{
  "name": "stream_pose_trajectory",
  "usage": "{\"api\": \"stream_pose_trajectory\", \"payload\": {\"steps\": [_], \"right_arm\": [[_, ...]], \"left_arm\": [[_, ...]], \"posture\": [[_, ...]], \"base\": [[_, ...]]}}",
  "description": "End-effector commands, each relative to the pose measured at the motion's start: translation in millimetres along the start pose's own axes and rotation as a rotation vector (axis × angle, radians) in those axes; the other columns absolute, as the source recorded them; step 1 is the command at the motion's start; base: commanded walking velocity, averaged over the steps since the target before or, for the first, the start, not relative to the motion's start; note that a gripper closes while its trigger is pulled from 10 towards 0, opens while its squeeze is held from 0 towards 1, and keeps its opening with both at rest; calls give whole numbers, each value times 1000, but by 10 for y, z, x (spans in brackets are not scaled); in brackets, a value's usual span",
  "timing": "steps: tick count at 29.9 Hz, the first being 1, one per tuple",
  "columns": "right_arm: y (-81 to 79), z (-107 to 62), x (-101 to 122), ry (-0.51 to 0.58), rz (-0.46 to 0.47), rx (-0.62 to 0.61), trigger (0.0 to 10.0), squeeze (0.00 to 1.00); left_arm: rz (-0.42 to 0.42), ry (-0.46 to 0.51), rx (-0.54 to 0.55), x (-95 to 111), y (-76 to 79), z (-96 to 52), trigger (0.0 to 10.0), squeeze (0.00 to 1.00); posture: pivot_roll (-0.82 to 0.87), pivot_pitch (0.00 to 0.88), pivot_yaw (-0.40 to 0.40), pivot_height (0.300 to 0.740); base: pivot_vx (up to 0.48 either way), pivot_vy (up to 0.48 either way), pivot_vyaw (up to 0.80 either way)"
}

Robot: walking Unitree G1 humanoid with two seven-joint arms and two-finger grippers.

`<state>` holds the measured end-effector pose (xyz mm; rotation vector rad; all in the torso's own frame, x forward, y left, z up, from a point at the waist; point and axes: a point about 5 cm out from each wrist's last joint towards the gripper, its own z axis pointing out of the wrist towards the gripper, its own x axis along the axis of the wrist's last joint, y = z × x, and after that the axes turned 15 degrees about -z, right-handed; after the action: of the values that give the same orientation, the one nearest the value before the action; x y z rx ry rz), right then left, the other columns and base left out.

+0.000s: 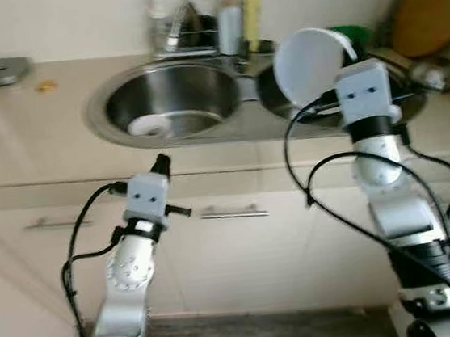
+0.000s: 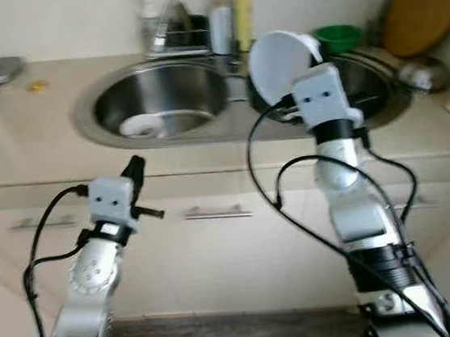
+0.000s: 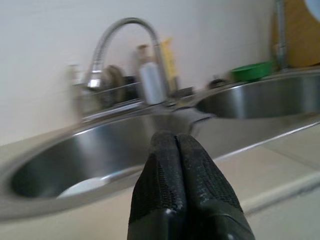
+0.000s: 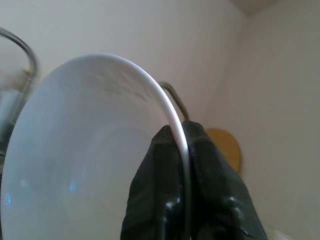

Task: Kitchen organization

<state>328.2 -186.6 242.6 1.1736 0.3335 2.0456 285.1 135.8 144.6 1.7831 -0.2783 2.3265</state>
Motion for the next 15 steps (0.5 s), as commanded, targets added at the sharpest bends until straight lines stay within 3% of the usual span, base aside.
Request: {"api": "stream_pose_trajectory", "payload": {"steps": [1, 15], "right_arm": [[-48, 15, 98, 27, 22, 3, 10000, 0], [-82, 21, 99, 29, 10, 11, 10000, 0]], "left_arm": [[21, 17, 14, 59, -83, 1, 10000, 0], [22, 20, 15, 65, -81, 7, 10000, 0]], "posture": [[143, 0, -46, 740], [148, 0, -49, 740]], "base": [[401, 0, 0], [400, 0, 0]]}}
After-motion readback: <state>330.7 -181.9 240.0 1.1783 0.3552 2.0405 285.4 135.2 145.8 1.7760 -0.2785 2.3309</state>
